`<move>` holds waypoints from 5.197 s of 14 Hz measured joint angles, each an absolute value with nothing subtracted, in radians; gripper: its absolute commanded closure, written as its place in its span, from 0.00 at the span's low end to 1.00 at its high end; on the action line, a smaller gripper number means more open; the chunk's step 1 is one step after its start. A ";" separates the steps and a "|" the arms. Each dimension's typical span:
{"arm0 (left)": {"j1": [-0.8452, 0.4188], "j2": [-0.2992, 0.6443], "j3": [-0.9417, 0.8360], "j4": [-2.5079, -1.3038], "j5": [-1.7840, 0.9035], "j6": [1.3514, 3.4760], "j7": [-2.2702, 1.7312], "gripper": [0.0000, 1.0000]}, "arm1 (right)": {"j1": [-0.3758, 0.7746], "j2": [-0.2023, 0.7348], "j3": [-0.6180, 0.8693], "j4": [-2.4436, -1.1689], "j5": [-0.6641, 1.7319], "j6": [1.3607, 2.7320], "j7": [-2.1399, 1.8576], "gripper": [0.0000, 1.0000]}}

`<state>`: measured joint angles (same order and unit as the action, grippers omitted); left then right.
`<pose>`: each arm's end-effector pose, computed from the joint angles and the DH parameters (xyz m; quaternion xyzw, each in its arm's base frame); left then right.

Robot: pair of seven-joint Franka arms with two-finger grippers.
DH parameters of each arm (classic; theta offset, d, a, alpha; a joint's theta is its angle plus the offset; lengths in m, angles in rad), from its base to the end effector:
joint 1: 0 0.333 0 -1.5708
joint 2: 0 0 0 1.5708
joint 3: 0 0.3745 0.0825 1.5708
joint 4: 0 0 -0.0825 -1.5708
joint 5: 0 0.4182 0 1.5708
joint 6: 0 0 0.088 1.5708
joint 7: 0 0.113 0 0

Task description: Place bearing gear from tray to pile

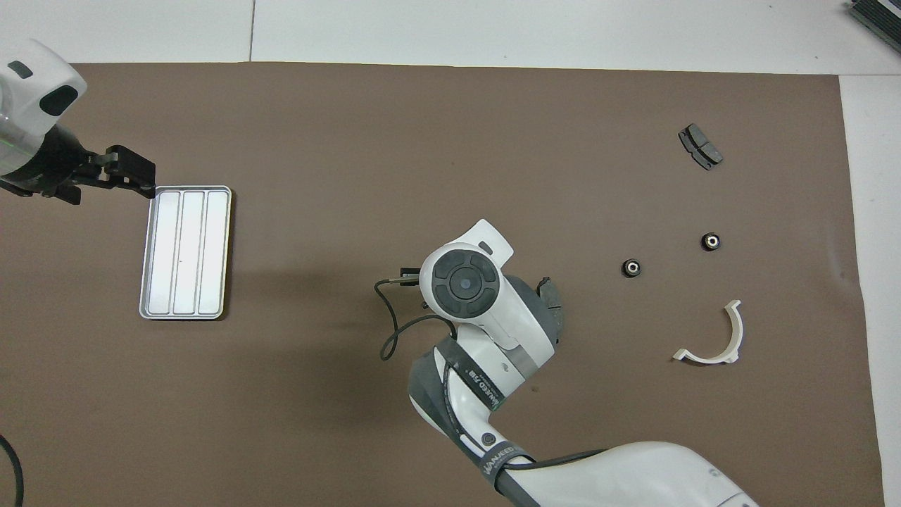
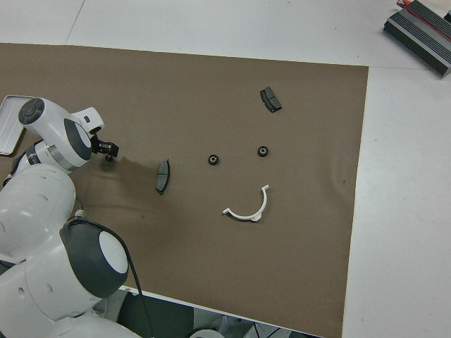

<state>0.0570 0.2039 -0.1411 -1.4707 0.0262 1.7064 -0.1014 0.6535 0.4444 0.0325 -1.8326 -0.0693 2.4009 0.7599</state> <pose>0.6708 -0.0440 0.6128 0.9998 0.0088 0.0167 0.0028 0.5501 0.4465 0.3259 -0.9978 0.0148 -0.0585 0.0276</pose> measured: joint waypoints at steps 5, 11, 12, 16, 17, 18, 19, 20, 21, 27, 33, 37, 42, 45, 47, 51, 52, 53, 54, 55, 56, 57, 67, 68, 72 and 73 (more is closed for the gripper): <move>0.057 0.204 -0.139 -1.472 0.015 1.801 -0.101 0.00 | 0.659 0.453 0.031 -1.837 -0.069 2.401 0.775 0.49; 0.057 0.189 -0.139 -1.535 0.014 1.858 -0.101 0.00 | 0.659 0.454 0.030 -1.844 -0.069 2.401 0.820 0.70; 0.057 0.186 -0.139 -1.539 0.014 1.858 -0.101 0.00 | 0.659 0.454 0.030 -1.845 -0.069 2.400 0.831 0.79; 0.066 0.183 -0.130 -1.544 0.014 1.858 -0.102 0.00 | 0.655 0.452 0.028 -1.845 -0.069 2.400 0.841 0.95; 0.071 0.183 -0.130 -1.544 0.014 1.858 -0.102 0.00 | 0.645 0.449 0.026 -1.844 -0.069 2.400 0.841 0.99; 0.074 0.183 -0.129 -1.545 0.014 1.858 -0.102 0.00 | 0.619 0.439 0.023 -1.842 -0.070 2.400 0.841 1.00; 0.075 0.182 -0.128 -1.545 0.014 1.858 -0.102 0.00 | 0.584 0.425 0.021 -1.840 -0.073 2.400 0.832 1.00; 0.075 0.182 -0.128 -1.545 0.014 1.858 -0.102 0.00 | 0.546 0.407 0.020 -1.839 -0.074 2.400 0.808 1.00; 0.075 0.182 -0.128 -1.545 0.014 1.858 -0.102 0.00 | 0.503 0.389 0.020 -1.839 -0.074 2.400 0.775 1.00; 0.075 0.182 -0.128 -1.546 0.014 1.858 -0.102 0.00 | 0.246 0.365 0.017 -1.839 -0.073 2.411 0.498 1.00; 0.075 0.181 -0.129 -1.547 0.014 1.858 -0.102 0.00 | 0.075 0.465 0.017 -1.752 -0.073 2.424 0.298 0.91; 0.075 0.181 -0.129 -1.547 0.014 1.858 -0.102 0.00 | 0.029 0.550 0.017 -1.665 -0.072 2.425 0.261 0.00; 0.075 0.181 -0.130 -1.551 0.014 1.858 -0.102 0.00 | 0.020 0.531 0.020 -1.635 -0.065 2.413 0.252 0.00; 0.074 0.180 -0.130 -1.551 0.014 1.858 -0.093 0.00 | 0.020 0.421 0.022 -1.624 -0.065 2.271 0.198 0.00; 0.074 0.180 -0.130 -1.551 0.014 1.858 -0.053 0.00 | 0.020 0.319 0.023 -1.624 -0.064 2.152 0.160 0.00; 0.074 0.180 -0.131 -1.551 0.014 1.858 -0.029 0.00 | 0.020 0.150 0.024 -1.626 -0.063 1.970 0.116 0.00; 0.074 0.180 -0.132 -1.551 0.014 1.858 -0.028 0.00 | 0.020 0.117 0.024 -1.626 -0.063 1.934 0.113 0.00; 0.074 0.180 -0.133 -1.552 0.014 1.858 -0.028 0.00 | 0.020 0.089 0.024 -1.626 -0.063 1.898 0.109 0.00; 0.074 0.180 -0.133 -1.552 0.014 1.858 -0.028 0.00 | 0.020 0.067 0.024 -1.626 -0.063 1.864 0.100 0.00; 0.074 0.180 -0.134 -1.552 0.014 1.858 -0.028 0.00 | 0.020 0.050 0.024 -1.624 -0.063 1.833 0.090 0.00; 0.074 0.180 -0.134 -1.552 0.014 1.858 -0.028 0.00 | 0.019 0.039 0.024 -1.618 -0.063 1.799 0.087 0.00; 0.074 0.180 -0.133 -1.552 0.014 1.858 -0.028 0.00 | 0.019 0.035 0.024 -1.594 -0.063 1.748 0.086 0.00; 0.074 0.180 -0.130 -1.552 0.014 1.858 -0.028 0.00 | 0.020 0.018 0.025 -1.546 -0.015 1.550 0.072 0.00; 0.074 0.180 -0.130 -1.552 0.014 1.858 -0.028 0.00 | 0.020 0.017 0.025 -1.550 -0.014 1.554 0.067 0.00; 0.074 0.180 -0.130 -1.552 0.014 1.858 -0.028 0.00 | 0.021 0.007 0.026 -1.574 -0.014 1.583 0.061 0.00; 0.074 0.180 -0.130 -1.552 0.014 1.858 -0.028 0.00 | 0.021 0.006 0.026 -1.576 -0.013 1.584 0.061 0.00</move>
